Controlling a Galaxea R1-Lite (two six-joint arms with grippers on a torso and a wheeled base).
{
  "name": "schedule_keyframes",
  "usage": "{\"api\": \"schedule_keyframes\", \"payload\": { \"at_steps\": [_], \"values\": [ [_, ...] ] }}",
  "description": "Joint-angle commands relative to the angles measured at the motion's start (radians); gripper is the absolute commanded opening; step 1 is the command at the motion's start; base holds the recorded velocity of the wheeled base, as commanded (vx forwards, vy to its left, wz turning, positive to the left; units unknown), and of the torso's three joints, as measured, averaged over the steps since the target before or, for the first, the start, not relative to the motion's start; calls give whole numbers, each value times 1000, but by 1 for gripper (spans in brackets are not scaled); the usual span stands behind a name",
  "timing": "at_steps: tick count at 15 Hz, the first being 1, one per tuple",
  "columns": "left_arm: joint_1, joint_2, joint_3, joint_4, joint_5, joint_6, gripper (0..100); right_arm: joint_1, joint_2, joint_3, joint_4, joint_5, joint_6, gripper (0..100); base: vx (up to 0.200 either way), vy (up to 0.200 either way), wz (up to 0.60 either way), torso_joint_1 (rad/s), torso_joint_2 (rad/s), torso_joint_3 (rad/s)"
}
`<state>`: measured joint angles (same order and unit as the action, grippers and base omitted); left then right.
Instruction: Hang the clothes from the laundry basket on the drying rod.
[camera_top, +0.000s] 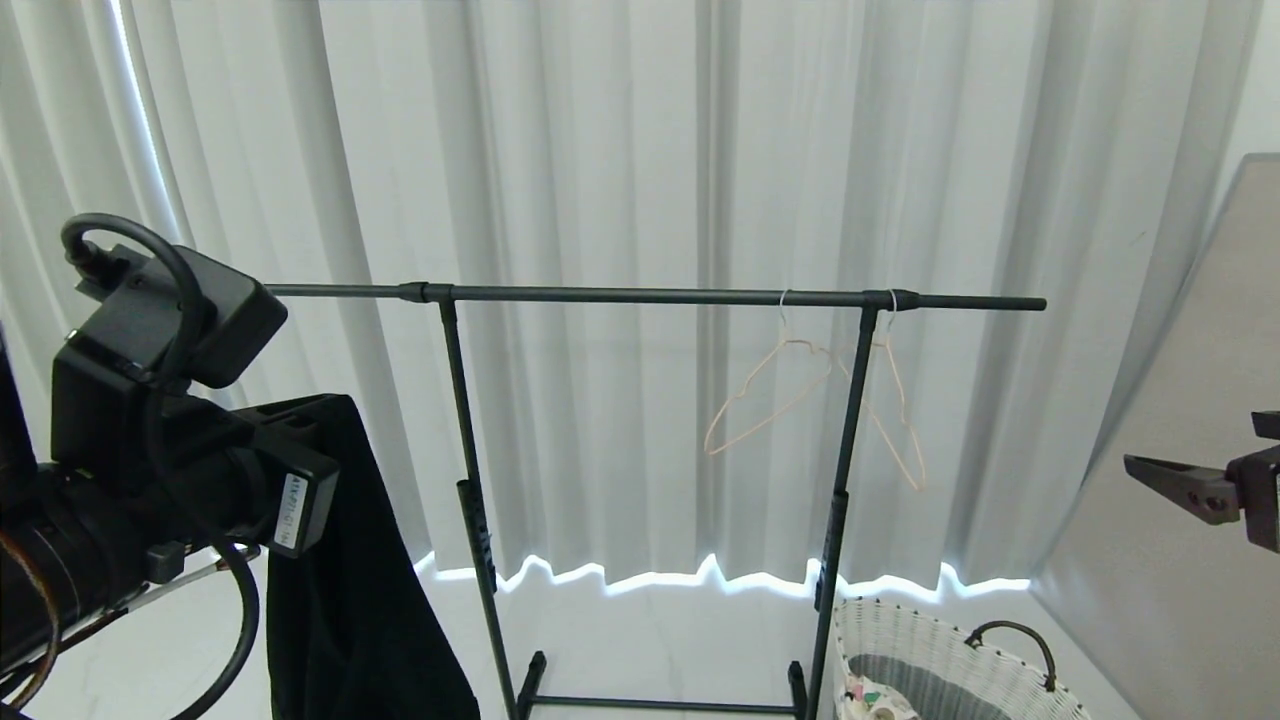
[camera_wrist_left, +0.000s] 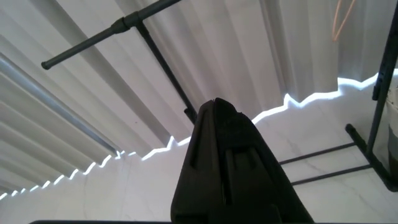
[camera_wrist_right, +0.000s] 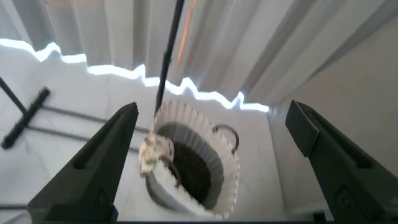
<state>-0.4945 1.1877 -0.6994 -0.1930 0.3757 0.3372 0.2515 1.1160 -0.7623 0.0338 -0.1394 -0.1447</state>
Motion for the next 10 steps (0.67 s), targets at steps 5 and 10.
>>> {"api": "schedule_keyframes", "payload": {
  "at_steps": [5,10],
  "values": [
    [-18,3,-5,0,-1,-1,0,-8,67,0,-2,63,17,100,200,0,0,6,1,1],
    [-18,9,-8,0,-3,-1,0,-9,179,3,-89,70,83,100,200,0,0,1,3,4]
  ]
}}
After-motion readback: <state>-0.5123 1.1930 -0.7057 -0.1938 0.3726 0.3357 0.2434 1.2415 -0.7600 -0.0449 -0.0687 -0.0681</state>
